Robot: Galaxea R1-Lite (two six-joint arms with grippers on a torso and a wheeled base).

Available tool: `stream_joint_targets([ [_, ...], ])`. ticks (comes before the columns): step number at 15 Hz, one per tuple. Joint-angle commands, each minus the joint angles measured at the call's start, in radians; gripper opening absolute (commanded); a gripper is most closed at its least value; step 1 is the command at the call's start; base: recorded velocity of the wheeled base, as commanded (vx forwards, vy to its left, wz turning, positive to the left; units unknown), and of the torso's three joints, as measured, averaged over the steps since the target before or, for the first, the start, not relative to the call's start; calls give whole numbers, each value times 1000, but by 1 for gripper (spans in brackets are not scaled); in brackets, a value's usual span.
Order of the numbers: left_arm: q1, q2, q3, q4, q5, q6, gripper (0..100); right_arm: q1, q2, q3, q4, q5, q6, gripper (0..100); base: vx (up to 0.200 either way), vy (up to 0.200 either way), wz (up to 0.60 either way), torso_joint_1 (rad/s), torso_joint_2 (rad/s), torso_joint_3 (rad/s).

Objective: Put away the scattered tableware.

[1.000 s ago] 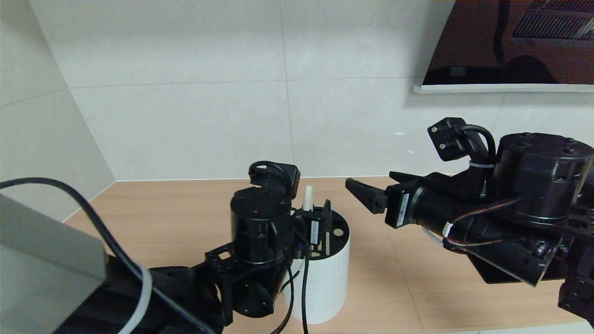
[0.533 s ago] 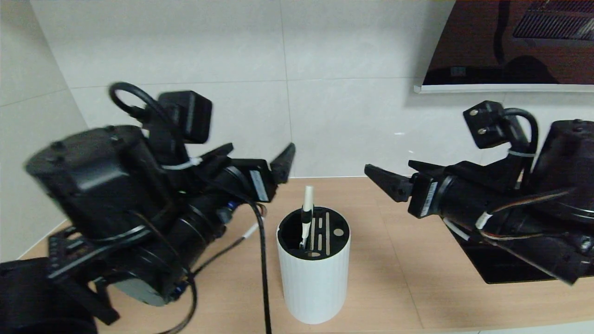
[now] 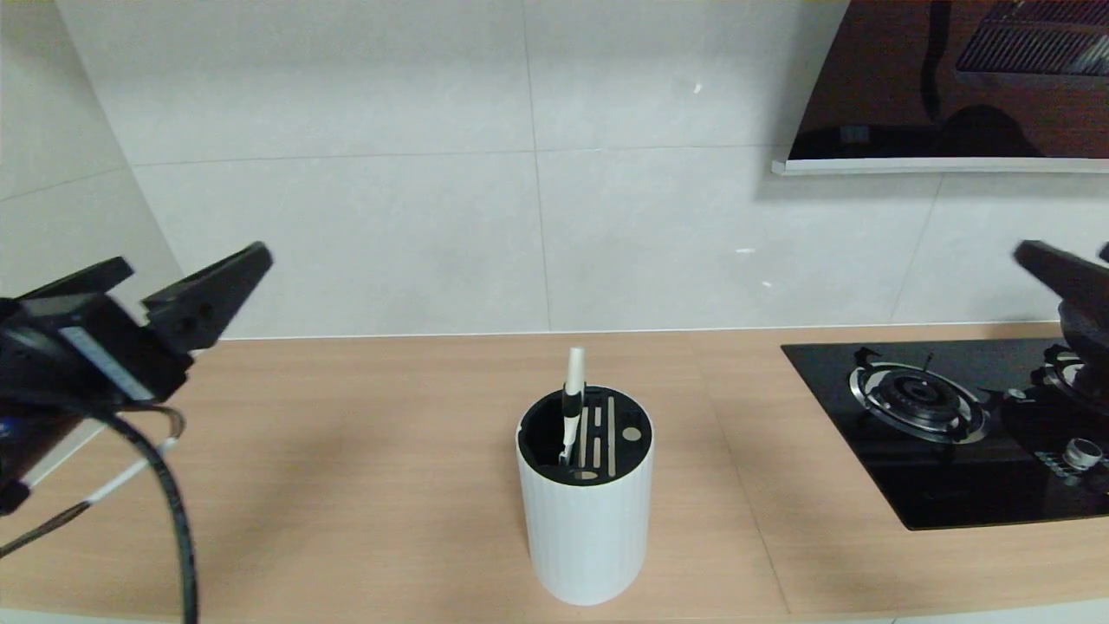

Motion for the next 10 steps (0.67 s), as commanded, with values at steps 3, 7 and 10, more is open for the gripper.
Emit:
stream_joint_targets([
  [3, 190, -523, 22, 441, -15, 2, 100, -271, -576, 23, 428, 4, -117, 100, 0, 0, 0, 0, 0, 0],
  [7, 319, -822, 25, 718, -100, 8, 100, -292, -868, 21, 705, 6, -160, 100, 0, 0, 0, 0, 0, 0],
  [10, 412, -961, 50, 804, -129, 43, 100, -426, -886, 23, 715, 18, -125, 100, 0, 0, 0, 0, 0, 0],
])
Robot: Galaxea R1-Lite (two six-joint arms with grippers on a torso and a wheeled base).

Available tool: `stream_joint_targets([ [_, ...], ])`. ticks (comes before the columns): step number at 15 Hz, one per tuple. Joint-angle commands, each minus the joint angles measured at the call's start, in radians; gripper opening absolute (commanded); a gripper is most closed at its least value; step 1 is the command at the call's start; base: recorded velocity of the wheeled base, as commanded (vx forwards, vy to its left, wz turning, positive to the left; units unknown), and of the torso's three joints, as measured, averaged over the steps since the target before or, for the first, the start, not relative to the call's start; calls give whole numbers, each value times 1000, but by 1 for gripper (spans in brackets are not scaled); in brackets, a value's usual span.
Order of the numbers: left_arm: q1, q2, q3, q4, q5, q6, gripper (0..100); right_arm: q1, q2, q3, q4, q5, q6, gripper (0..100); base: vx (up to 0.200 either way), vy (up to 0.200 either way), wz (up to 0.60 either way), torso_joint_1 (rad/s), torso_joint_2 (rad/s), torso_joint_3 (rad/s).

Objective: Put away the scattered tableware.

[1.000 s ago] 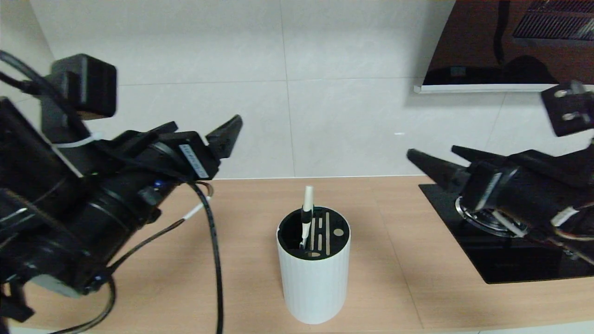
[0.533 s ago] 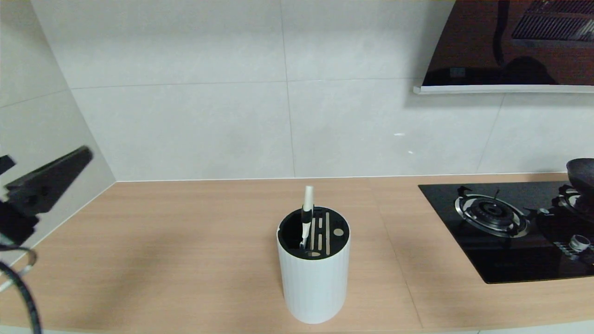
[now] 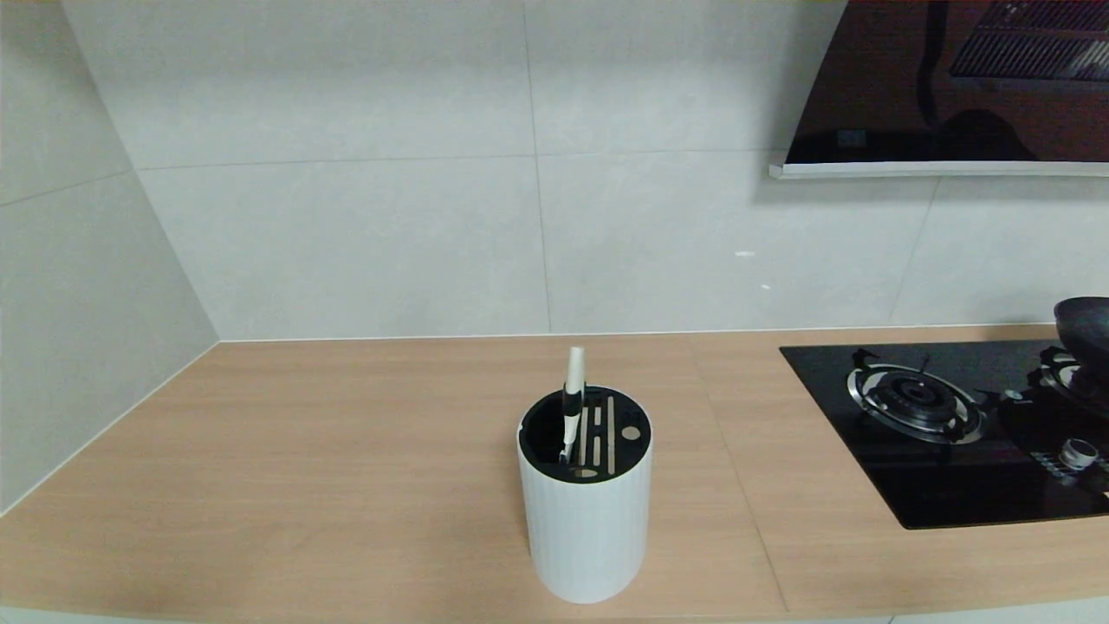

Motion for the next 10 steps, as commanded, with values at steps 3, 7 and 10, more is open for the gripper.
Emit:
stream_joint_targets([
  [3, 179, -258, 60, 78, -34, 37, 100, -127, -132, 64, 21, 65, 16, 100, 0, 0, 0, 0, 0, 0],
  [7, 182, -259, 277, 43, -16, 45, 100, -113, -166, 347, 0, 71, 14, 100, 0, 0, 0, 0, 0, 0],
  [10, 182, -259, 475, -87, -46, 83, 100, -113, -166, 524, -152, 69, 16, 100, 0, 0, 0, 0, 0, 0],
])
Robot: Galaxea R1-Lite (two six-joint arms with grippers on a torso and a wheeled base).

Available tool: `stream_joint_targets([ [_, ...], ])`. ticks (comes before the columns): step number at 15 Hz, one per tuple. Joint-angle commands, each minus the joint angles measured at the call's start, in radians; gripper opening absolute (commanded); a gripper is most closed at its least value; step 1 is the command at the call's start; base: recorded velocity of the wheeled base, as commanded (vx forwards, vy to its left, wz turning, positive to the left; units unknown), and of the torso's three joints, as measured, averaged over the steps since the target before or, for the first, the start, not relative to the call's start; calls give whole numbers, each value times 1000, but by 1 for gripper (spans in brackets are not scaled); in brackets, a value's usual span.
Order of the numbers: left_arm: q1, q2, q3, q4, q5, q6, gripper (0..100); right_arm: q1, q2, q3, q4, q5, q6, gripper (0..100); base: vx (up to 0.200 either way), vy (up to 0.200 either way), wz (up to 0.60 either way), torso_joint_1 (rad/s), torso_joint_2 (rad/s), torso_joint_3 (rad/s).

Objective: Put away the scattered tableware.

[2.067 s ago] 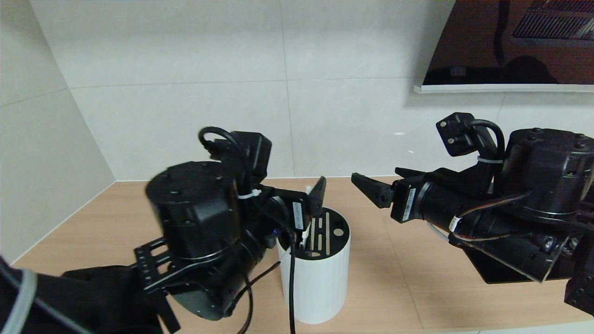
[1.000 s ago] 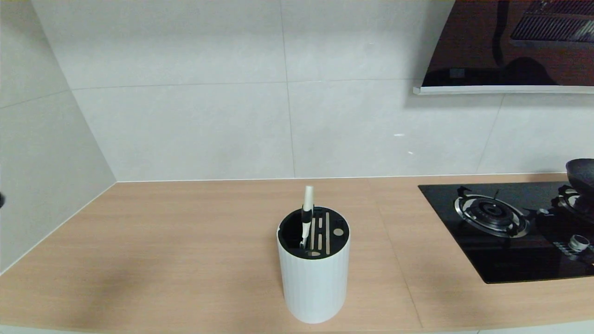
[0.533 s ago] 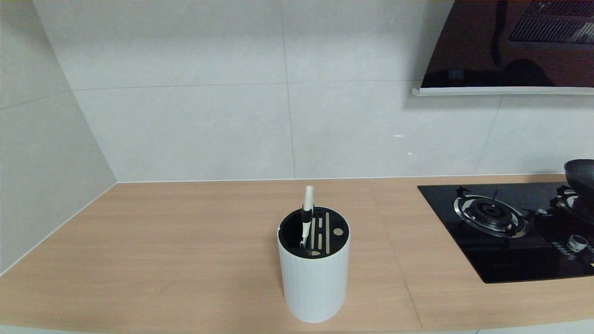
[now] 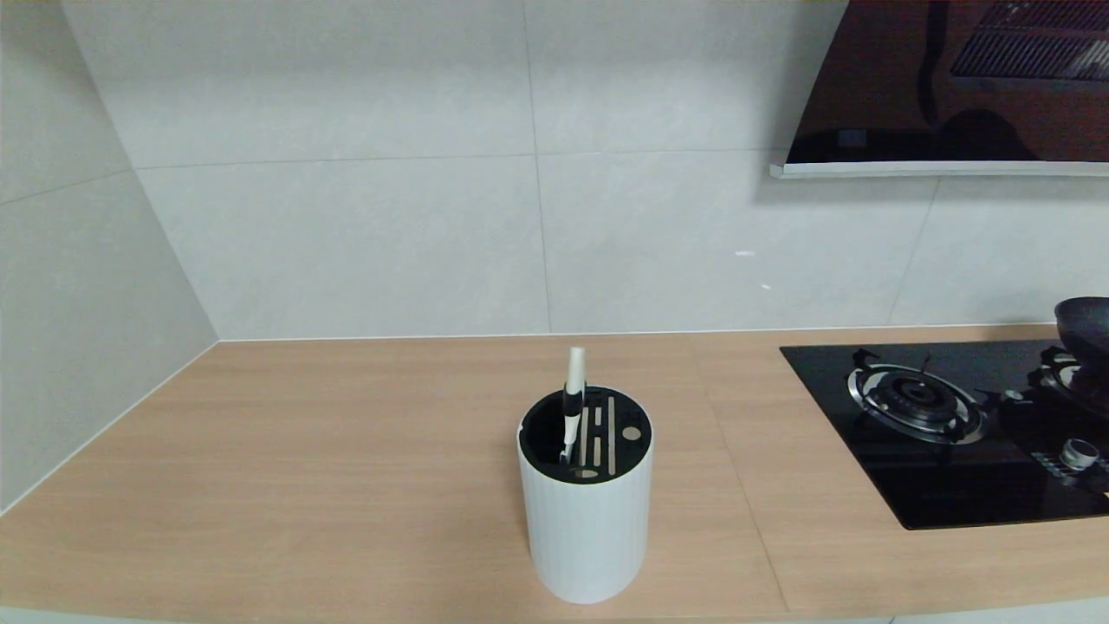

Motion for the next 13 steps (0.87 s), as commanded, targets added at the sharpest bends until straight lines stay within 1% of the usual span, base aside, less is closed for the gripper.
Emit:
stream_joint_targets([
  [1, 1, -2, 165, -105, -32, 43, 100, 1, -5, 101, -10, 4, 6, 100, 0, 0, 0, 0, 0, 0],
  [2, 1, -2, 165, -116, -57, 42, 100, 1, -5, 101, 1, 7, 16, 100, 0, 0, 0, 0, 0, 0],
  [3, 1, -2, 165, -113, -114, 22, 100, 1, -5, 101, 39, 25, 42, 100, 0, 0, 0, 0, 0, 0],
  [4, 1, 0, 165, -113, -134, 19, 100, 1, -5, 100, 44, 31, 43, 100, 0, 0, 0, 0, 0, 0],
  [5, 1, 0, 165, -111, -193, 5, 100, 1, -4, 100, 44, 42, 43, 100, 0, 0, 0, 0, 0, 0],
  [6, 1, 1, 165, -70, -273, 2, 100, 1, -5, 100, 44, 56, 42, 100, 0, 0, 0, 0, 0, 0],
  [8, -2, 1, 165, -65, -281, 10, 100, 3, -5, 100, 44, 57, 42, 100, 0, 0, 0, 0, 0, 0],
  [9, -2, 1, 165, -67, -281, -7, 100, 3, -5, 100, 44, 57, 43, 100, 0, 0, 0, 0, 0, 0],
  [10, -2, 1, 165, -67, -281, -13, 100, 3, -5, 100, 44, 57, 43, 100, 0, 0, 0, 0, 0, 0],
  [11, -2, 0, 165, -68, -281, -30, 100, 3, -4, 100, 44, 57, 43, 100, 0, 0, 0, 0, 0, 0],
  [13, -2, 0, 165, -68, -279, -36, 100, 3, -5, 100, 44, 57, 43, 100, 0, 0, 0, 0, 0, 0],
])
